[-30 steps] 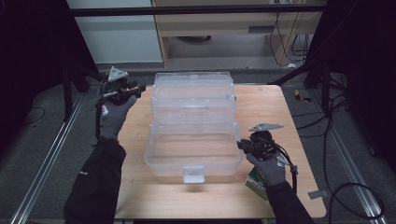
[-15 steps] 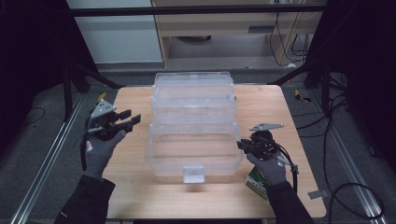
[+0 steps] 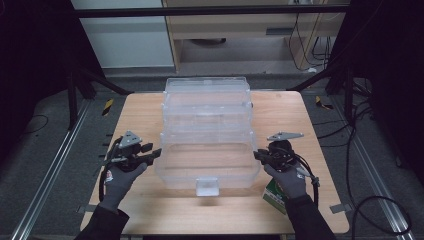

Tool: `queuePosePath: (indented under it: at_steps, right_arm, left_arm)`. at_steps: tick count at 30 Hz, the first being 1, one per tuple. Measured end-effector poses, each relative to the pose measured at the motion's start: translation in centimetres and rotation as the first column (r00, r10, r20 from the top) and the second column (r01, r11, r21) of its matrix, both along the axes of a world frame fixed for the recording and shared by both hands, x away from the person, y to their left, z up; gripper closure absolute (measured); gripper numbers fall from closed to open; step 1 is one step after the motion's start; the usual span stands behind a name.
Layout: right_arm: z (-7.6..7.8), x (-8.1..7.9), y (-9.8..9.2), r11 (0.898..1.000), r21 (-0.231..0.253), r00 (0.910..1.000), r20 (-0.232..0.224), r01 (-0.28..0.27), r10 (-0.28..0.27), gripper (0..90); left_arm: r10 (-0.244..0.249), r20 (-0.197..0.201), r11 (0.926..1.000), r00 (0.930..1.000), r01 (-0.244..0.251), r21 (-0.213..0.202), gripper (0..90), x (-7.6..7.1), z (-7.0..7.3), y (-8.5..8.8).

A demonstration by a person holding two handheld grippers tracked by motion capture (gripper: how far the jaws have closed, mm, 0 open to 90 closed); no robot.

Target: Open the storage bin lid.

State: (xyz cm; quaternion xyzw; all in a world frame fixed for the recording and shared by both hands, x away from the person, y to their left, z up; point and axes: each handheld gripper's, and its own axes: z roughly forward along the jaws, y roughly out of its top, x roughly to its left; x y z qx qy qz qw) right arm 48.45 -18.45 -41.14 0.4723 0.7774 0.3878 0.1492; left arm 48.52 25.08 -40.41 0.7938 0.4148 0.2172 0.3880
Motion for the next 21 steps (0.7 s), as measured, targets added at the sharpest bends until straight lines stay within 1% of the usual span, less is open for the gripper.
queuePosePath:
  at_steps: [1, 4, 8, 12, 16, 20, 21]
  right_arm:
    - [0.00, -0.02, 0.01, 1.000, 0.002, 1.0000, -0.001, 0.002, -0.002, 76.6]
    - [0.00, -0.03, 0.02, 1.000, -0.001, 1.0000, 0.001, 0.003, -0.003, 76.8]
    - [0.02, -0.07, 0.09, 1.000, -0.004, 1.0000, 0.002, 0.005, -0.005, 76.9]
    - [0.06, -0.12, 0.20, 1.000, -0.014, 0.9999, 0.003, 0.011, -0.011, 77.1]
    - [0.14, -0.23, 0.48, 1.000, -0.027, 0.9999, 0.004, 0.010, -0.009, 77.0]
    - [0.14, -0.24, 0.49, 1.000, -0.023, 0.9999, 0.001, 0.010, -0.010, 76.9]
    - [0.14, -0.24, 0.49, 1.000, -0.022, 0.9999, 0.001, 0.011, -0.011, 76.8]
  left_arm:
    - [0.000, -0.002, 0.9999, 1.0000, 0.000, 0.014, 57.2, 0.03, -0.19, -0.14]
    - [-0.008, -0.023, 0.9999, 0.9997, 0.008, 0.007, 58.9, 0.22, -0.64, -0.15]
    - [-0.014, -0.037, 0.9999, 0.9992, 0.015, 0.007, 62.3, 0.33, -0.90, -0.02]
    - [-0.018, -0.034, 0.9998, 0.9993, 0.018, 0.004, 63.7, 0.41, -0.98, 0.00]
    - [-0.016, -0.031, 0.9998, 0.9994, 0.016, 0.016, 64.2, 0.50, -1.10, 0.02]
    - [-0.008, -0.017, 0.9997, 0.9998, 0.009, 0.022, 62.9, 0.41, -1.04, 0.03]
    - [-0.009, -0.012, 0.9999, 0.9999, 0.009, 0.013, 62.4, 0.38, -1.02, 0.03]
